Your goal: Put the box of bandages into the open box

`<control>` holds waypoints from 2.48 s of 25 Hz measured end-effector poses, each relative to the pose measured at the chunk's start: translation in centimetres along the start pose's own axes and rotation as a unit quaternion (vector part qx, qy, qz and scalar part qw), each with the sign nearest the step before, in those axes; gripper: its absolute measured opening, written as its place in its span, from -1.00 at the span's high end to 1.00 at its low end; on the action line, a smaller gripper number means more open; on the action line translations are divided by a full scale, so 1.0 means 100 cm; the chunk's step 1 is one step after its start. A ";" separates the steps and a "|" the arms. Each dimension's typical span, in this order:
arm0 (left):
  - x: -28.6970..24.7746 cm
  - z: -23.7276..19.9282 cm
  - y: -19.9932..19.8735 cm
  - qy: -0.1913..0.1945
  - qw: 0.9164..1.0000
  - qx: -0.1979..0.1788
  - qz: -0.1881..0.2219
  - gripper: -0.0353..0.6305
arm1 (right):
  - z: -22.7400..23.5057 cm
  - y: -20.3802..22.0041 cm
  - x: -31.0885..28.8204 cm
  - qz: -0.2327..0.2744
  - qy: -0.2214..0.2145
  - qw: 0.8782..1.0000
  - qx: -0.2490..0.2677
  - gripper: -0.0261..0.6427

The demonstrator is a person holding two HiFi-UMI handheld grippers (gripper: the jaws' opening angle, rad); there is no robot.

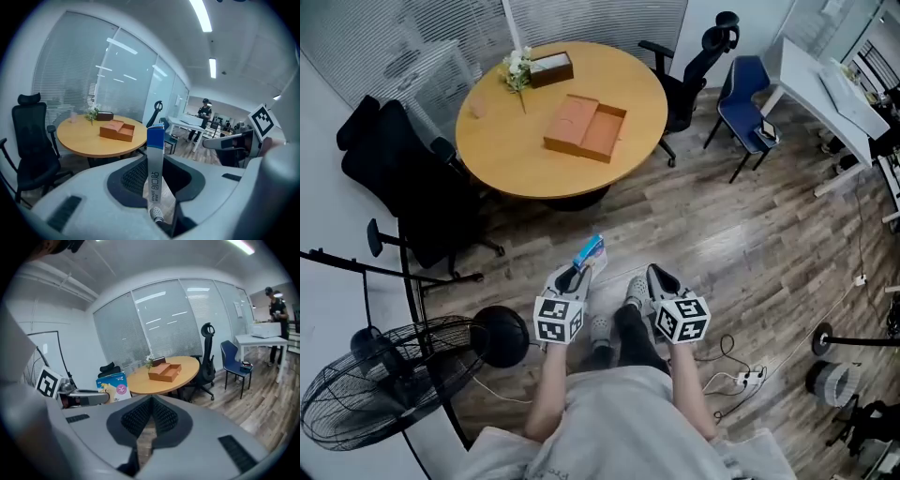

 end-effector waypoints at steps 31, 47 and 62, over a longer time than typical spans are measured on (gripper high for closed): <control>-0.186 0.014 -0.059 0.000 0.999 -0.041 -0.001 0.62 | 0.118 -0.134 -0.086 0.170 -0.072 0.982 0.050 0.94; -0.258 0.020 -0.063 0.022 0.999 -0.033 0.002 0.62 | 0.173 -0.128 -0.112 0.123 -0.038 0.991 0.034 0.94; -0.345 -0.006 -0.091 0.054 0.998 -0.044 0.002 0.62 | 0.210 -0.147 -0.176 0.118 -0.016 0.992 0.032 0.94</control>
Point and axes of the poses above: the fingertips, and each gripper's own axes: x backward along the fingers, z to its right, y out of its underside, the point moved 4 cm from there along x, backward along the fingers, and after that the axes turned 14 degrees about z, right-handed, at the moved point
